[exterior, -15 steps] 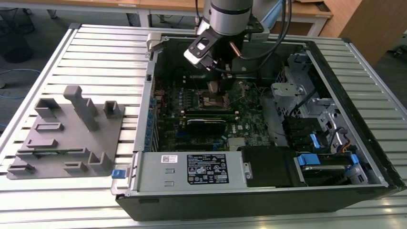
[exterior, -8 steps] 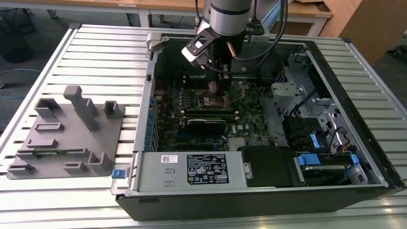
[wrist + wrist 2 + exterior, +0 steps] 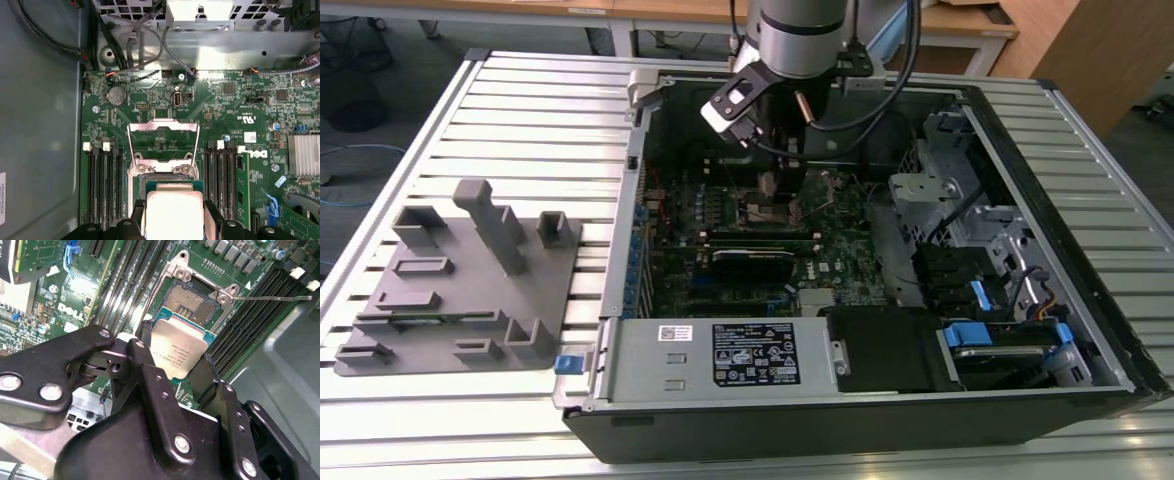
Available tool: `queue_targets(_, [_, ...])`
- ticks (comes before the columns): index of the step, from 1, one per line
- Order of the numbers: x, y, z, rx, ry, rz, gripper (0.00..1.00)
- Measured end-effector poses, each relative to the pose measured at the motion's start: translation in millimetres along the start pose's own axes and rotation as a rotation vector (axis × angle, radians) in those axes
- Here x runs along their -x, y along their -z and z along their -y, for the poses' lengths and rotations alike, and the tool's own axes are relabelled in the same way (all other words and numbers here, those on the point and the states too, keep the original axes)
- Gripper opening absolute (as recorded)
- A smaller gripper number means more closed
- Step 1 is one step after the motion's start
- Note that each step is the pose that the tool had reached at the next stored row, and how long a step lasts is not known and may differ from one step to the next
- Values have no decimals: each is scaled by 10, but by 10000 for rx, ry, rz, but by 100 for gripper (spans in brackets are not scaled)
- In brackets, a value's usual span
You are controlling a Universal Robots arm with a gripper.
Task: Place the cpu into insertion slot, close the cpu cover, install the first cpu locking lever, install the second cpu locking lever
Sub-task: 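Place the cpu into insertion slot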
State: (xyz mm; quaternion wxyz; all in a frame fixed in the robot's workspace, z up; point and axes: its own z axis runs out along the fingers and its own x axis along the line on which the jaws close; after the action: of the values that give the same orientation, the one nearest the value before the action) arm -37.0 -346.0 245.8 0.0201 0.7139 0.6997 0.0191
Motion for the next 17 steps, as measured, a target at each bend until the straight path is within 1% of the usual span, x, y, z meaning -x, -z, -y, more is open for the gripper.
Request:
queue_targets(2, [0, -15, 3, 36, 6, 0, 54])
queue_targets(9, [1, -51, 67, 90, 8, -2, 54])
queue_targets(17, [-1, -89, 83, 103, 115, -8, 54])
